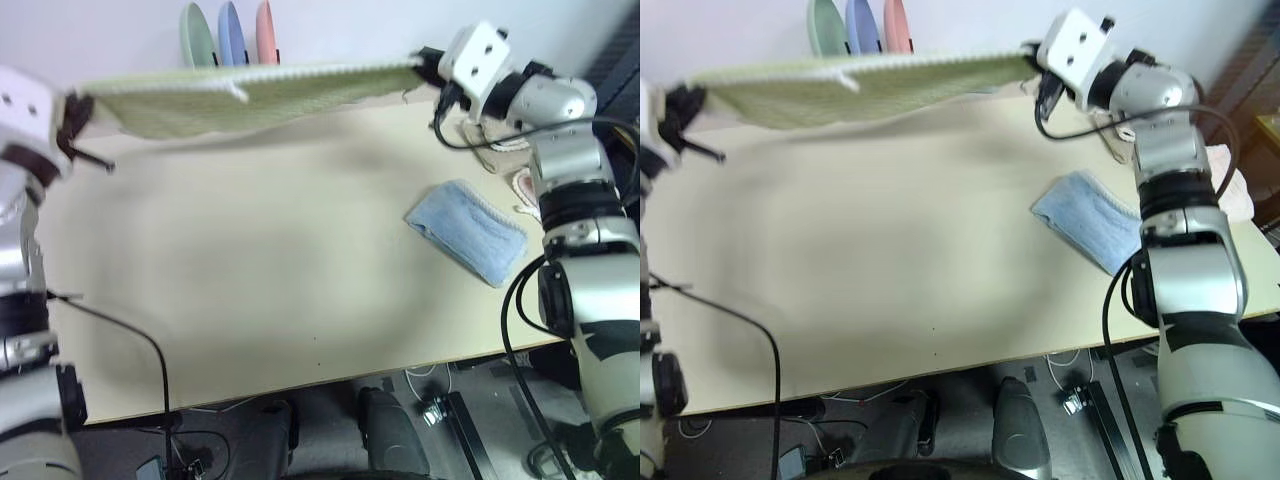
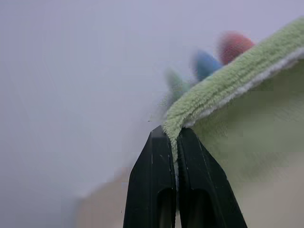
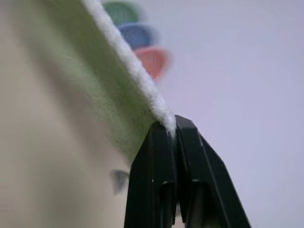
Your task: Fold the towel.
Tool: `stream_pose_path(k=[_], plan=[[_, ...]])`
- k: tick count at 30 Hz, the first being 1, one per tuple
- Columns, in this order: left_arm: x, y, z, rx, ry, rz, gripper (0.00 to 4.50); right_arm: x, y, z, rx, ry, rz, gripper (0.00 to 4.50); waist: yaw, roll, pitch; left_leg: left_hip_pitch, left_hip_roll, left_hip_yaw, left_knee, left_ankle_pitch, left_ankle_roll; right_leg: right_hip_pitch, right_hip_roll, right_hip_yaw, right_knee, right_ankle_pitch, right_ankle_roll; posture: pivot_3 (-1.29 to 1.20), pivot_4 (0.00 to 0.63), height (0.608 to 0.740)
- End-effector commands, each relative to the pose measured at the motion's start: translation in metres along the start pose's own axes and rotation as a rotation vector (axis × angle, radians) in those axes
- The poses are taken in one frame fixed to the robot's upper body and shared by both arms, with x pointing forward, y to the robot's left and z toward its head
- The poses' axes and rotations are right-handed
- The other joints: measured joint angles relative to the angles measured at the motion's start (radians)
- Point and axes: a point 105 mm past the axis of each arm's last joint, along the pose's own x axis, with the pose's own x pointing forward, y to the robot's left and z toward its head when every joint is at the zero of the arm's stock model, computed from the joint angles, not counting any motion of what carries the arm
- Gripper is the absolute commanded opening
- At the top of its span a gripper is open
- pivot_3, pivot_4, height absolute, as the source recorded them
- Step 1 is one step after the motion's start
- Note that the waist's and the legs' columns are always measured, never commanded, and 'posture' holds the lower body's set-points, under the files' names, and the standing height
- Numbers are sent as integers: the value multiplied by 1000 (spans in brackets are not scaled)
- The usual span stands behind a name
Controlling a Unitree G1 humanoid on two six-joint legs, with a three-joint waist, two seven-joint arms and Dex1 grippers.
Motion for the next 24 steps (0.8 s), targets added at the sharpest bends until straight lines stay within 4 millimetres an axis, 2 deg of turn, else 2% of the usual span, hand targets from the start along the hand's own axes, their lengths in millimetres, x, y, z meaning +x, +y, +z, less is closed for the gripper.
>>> stream_pose_path(k=[1, 3, 5, 10, 13, 16, 18, 24], plan=[[-36, -12, 1, -4, 24, -106, 0, -18, 29, 14, 22, -58, 159, 40, 1, 0, 0, -2, 1, 0, 1, 0, 0, -2, 0, 0, 2, 0, 0, 0, 150, 737], [-63, -35, -20, -39, 126, -210, 0, -36, 61, 9, 95, -31, 292, 40, 7, 0, 0, -2, 2, 0, 1, 0, 0, -3, -1, 0, 2, 0, 0, 0, 150, 737], [-94, -53, -34, -74, 223, -305, 0, -58, 85, 7, 167, 8, 398, 40, 18, 0, 0, -2, 2, 1, 1, -1, 2, -3, -1, 1, 2, 0, 0, 0, 150, 737], [-144, -71, -47, -163, 389, -416, 0, -99, 118, 9, 305, 96, 581, 40, 52, 1, 0, 0, 3, 1, 3, -3, 5, -1, 0, 1, 3, 0, -2, 0, 150, 737], [-164, -74, -46, -217, 451, -463, 0, -115, 126, 10, 366, 140, 643, 40, 71, 0, 0, 6, 6, 3, 4, -3, 5, 7, 1, 0, -1, -2, -6, 0, 150, 737], [-165, -68, -47, -226, 463, -448, 0, -114, 123, 11, 371, 137, 630, 40, 79, 0, 0, 5, 8, 4, 7, -3, 5, 8, 2, 0, -2, -2, -6, 0, 150, 737], [-160, -67, -50, -219, 461, -440, 0, -106, 120, 9, 367, 131, 594, 40, 78, 0, 0, 4, 9, 4, 8, -4, 5, 8, 3, -1, -2, -1, -7, 0, 150, 737], [-106, -60, -63, -165, 381, -362, 0, -65, 111, -27, 289, 186, 457, 40, 74, 0, -1, 4, 13, 6, 8, -4, 5, 7, 8, 0, -4, 4, -7, 0, 150, 737]])
